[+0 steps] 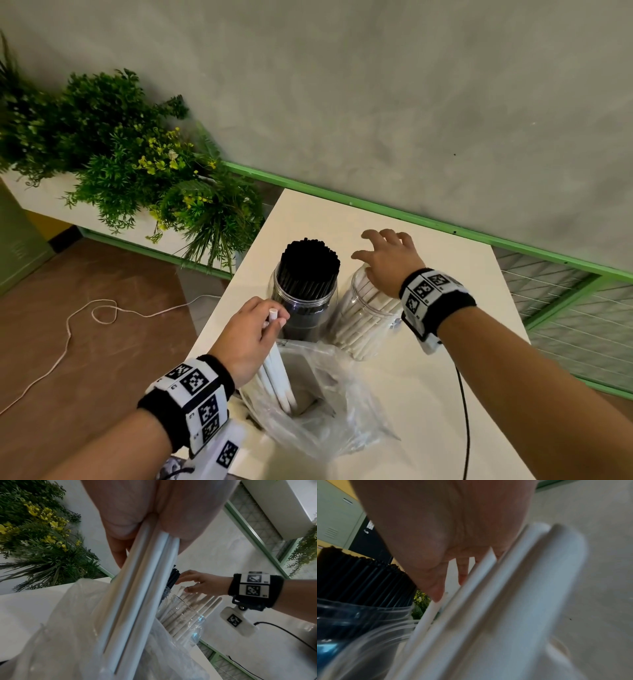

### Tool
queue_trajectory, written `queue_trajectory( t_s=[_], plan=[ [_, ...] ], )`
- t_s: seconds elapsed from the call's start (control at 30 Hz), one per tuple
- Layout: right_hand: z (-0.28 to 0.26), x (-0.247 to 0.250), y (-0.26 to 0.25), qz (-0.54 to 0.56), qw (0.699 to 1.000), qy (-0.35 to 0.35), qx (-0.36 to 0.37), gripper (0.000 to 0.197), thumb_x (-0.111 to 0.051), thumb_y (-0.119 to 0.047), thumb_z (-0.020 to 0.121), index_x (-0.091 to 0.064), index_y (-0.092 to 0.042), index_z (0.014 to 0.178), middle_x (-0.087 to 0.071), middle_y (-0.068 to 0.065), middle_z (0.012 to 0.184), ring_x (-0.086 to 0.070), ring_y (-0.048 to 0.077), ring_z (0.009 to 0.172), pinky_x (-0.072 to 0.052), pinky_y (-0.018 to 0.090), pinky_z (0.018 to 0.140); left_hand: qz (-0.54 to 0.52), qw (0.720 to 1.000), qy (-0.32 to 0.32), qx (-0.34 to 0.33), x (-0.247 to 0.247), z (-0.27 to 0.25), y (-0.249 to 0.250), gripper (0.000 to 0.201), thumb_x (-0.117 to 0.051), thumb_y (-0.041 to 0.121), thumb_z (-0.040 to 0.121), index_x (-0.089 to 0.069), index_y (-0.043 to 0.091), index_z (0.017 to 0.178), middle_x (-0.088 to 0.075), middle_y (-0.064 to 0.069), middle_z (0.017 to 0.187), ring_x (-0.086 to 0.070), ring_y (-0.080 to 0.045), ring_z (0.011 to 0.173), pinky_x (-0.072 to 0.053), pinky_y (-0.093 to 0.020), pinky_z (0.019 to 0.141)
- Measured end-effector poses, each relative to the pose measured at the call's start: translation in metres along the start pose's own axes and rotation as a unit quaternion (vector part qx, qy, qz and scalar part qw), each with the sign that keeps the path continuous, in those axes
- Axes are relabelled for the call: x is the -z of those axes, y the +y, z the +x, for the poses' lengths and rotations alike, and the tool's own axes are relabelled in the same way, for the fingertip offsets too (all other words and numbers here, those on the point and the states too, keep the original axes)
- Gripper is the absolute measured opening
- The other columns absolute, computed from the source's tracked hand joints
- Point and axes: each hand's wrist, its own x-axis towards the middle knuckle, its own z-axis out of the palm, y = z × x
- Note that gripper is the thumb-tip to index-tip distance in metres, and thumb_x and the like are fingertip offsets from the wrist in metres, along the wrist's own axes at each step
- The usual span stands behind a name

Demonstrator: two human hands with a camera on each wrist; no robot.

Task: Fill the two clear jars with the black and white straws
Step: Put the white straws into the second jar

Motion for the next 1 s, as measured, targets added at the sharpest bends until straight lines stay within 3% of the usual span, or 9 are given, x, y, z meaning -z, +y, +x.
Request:
queue_trajectory(
  t_s=[0.13, 0.3, 0.43, 0.57, 0.63, 0.7, 0.9, 0.97, 1.0],
  plan=[
    [0.019, 0.014, 0.009, -0.025, 0.99, -0.135, -0.036, 0.037, -0.037, -0.033, 0.095, -0.053, -0.041, 0.128, -0.045, -0.003, 0.135, -0.038, 0.026, 0.126, -0.022, 0.05, 0.108, 0.002, 1.0, -0.006, 0.008, 0.001, 0.001, 0.0, 0.011, -0.049, 0.023, 0.096, -0.056, 0.032, 0.095, -0.053, 0.006, 0.1, -0.052, 0.0, 0.074, -0.035, -0.004, 0.069],
    [0.032, 0.017, 0.035, 0.167, 0.962, -0.203, -0.076, 0.033, -0.045, -0.035, 0.096, -0.06, -0.032, 0.125, -0.058, 0.0, 0.131, -0.051, 0.022, 0.121, -0.039, 0.033, 0.099, 0.001, 1.0, -0.011, 0.009, 0.003, 0.001, 0.001, 0.012, -0.049, 0.024, 0.096, -0.054, 0.034, 0.093, -0.053, 0.005, 0.099, -0.053, -0.003, 0.073, -0.036, -0.005, 0.069],
    [0.028, 0.005, 0.036, 0.284, 0.944, -0.154, -0.072, 0.031, -0.046, -0.024, 0.097, -0.062, -0.031, 0.123, -0.062, 0.006, 0.122, -0.056, 0.023, 0.108, -0.039, 0.025, 0.087, -0.016, 1.0, -0.003, 0.009, 0.002, 0.002, -0.001, 0.013, -0.05, 0.02, 0.096, -0.056, 0.031, 0.093, -0.053, 0.004, 0.098, -0.052, 0.0, 0.077, -0.036, -0.004, 0.069],
    [0.026, -0.005, 0.031, 0.353, 0.92, -0.147, -0.084, 0.033, -0.04, -0.013, 0.096, -0.069, -0.024, 0.107, -0.066, 0.013, 0.096, -0.056, 0.023, 0.079, -0.04, 0.025, 0.065, -0.023, 1.0, 0.001, 0.009, 0.0, 0.003, -0.003, 0.012, -0.051, 0.018, 0.095, -0.058, 0.028, 0.094, -0.053, 0.005, 0.097, -0.051, 0.001, 0.082, -0.035, -0.003, 0.069],
    [0.025, -0.008, 0.03, 0.347, 0.924, -0.126, -0.102, 0.028, -0.042, -0.013, 0.095, -0.069, -0.017, 0.103, -0.061, 0.007, 0.092, -0.055, 0.022, 0.086, -0.036, 0.026, 0.068, -0.027, 1.0, 0.001, 0.01, 0.0, 0.003, -0.004, 0.012, -0.051, 0.018, 0.095, -0.059, 0.028, 0.094, -0.053, 0.006, 0.098, -0.052, 0.0, 0.082, -0.035, -0.004, 0.069],
    [0.025, -0.014, 0.03, 0.35, 0.925, -0.072, -0.132, 0.023, -0.046, -0.011, 0.092, -0.068, -0.01, 0.1, -0.061, 0.008, 0.1, -0.056, 0.026, 0.098, -0.035, 0.024, 0.074, -0.029, 1.0, 0.001, 0.012, 0.0, 0.004, -0.005, 0.012, -0.051, 0.019, 0.095, -0.059, 0.028, 0.095, -0.053, 0.006, 0.099, -0.052, -0.001, 0.084, -0.035, -0.004, 0.069],
    [0.021, -0.013, 0.031, 0.397, 0.886, 0.126, -0.204, 0.025, -0.044, 0.006, 0.084, -0.067, -0.002, 0.089, -0.06, 0.013, 0.101, -0.051, 0.021, 0.084, -0.028, 0.017, 0.065, -0.022, 1.0, -0.005, 0.013, 0.002, 0.003, -0.006, 0.011, -0.05, 0.021, 0.096, -0.059, 0.028, 0.096, -0.053, 0.006, 0.1, -0.052, -0.002, 0.085, -0.035, -0.003, 0.07],
    [0.018, -0.008, 0.036, 0.388, 0.887, 0.125, -0.215, 0.028, -0.042, 0.006, 0.084, -0.069, -0.002, 0.089, -0.061, 0.013, 0.103, -0.055, 0.025, 0.089, -0.031, 0.018, 0.069, -0.021, 1.0, -0.002, 0.012, 0.002, 0.003, -0.006, 0.011, -0.05, 0.021, 0.095, -0.059, 0.028, 0.096, -0.053, 0.006, 0.099, -0.052, -0.001, 0.084, -0.036, -0.004, 0.069],
    [0.016, -0.007, 0.039, 0.37, 0.901, 0.08, -0.21, 0.029, -0.042, 0.004, 0.086, -0.07, -0.004, 0.091, -0.062, 0.012, 0.106, -0.056, 0.027, 0.094, -0.033, 0.021, 0.072, -0.022, 1.0, 0.0, 0.012, 0.002, 0.003, -0.006, 0.011, -0.051, 0.021, 0.095, -0.059, 0.028, 0.096, -0.053, 0.006, 0.098, -0.052, 0.0, 0.084, -0.036, -0.004, 0.069]
  ],
)
